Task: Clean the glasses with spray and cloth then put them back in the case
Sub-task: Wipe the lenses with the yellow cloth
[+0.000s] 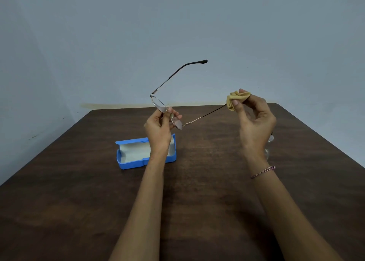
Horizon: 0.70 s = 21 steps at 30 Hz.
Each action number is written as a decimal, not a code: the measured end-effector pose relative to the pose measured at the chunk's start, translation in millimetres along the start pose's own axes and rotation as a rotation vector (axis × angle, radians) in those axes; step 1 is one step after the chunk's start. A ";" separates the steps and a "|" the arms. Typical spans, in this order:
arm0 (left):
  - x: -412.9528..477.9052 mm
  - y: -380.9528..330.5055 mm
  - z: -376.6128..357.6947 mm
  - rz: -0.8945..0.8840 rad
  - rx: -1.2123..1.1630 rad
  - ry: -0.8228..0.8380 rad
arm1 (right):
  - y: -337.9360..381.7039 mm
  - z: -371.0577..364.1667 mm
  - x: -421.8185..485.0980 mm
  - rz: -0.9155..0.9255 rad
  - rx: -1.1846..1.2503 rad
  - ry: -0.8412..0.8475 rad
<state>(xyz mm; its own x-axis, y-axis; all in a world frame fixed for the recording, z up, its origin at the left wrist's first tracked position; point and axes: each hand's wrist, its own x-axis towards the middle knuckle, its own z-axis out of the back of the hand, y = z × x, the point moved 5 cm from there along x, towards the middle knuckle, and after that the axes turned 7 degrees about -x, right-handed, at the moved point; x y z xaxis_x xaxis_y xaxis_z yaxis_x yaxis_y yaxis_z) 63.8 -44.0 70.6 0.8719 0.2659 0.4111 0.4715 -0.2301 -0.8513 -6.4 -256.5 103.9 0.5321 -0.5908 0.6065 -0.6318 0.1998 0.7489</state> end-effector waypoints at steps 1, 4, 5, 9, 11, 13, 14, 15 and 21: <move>-0.3 0.4 0.5 -0.008 0.006 -0.013 | 1.6 1.1 0.6 0.007 0.014 -0.013; -2.3 1.3 -0.4 -0.046 0.012 -0.056 | 2.8 -0.3 0.1 -0.004 0.086 -0.015; -3.3 1.2 -1.2 -0.070 0.011 -0.068 | -0.1 -3.1 -1.3 -0.038 0.134 0.004; -10.0 1.5 -12.9 -0.177 0.099 -0.018 | -24.0 -22.6 -13.5 -0.339 0.324 0.136; -15.6 -0.5 -21.7 -0.276 0.210 0.043 | -30.5 -29.9 -19.6 -0.450 0.381 0.199; -20.8 -2.5 -28.9 -0.379 0.327 0.083 | -31.8 -33.5 -23.2 -0.512 0.457 0.234; -23.3 -3.2 -31.8 -0.421 0.383 0.097 | -32.0 -34.4 -24.1 -0.531 0.486 0.239; -25.2 -3.4 -33.9 -0.453 0.433 0.109 | -32.2 -35.2 -24.5 -0.546 0.510 0.243; -31.8 -4.2 -38.5 -0.571 0.639 0.133 | -27.3 -40.2 -26.6 -0.585 0.578 0.293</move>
<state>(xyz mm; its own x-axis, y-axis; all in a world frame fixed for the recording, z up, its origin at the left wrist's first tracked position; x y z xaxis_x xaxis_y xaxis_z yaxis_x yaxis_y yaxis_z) 39.1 -87.5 73.7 0.5512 0.0592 0.8323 0.7123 0.4862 -0.5062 19.3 -214.8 78.1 0.9339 -0.2342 0.2701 -0.3563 -0.5478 0.7570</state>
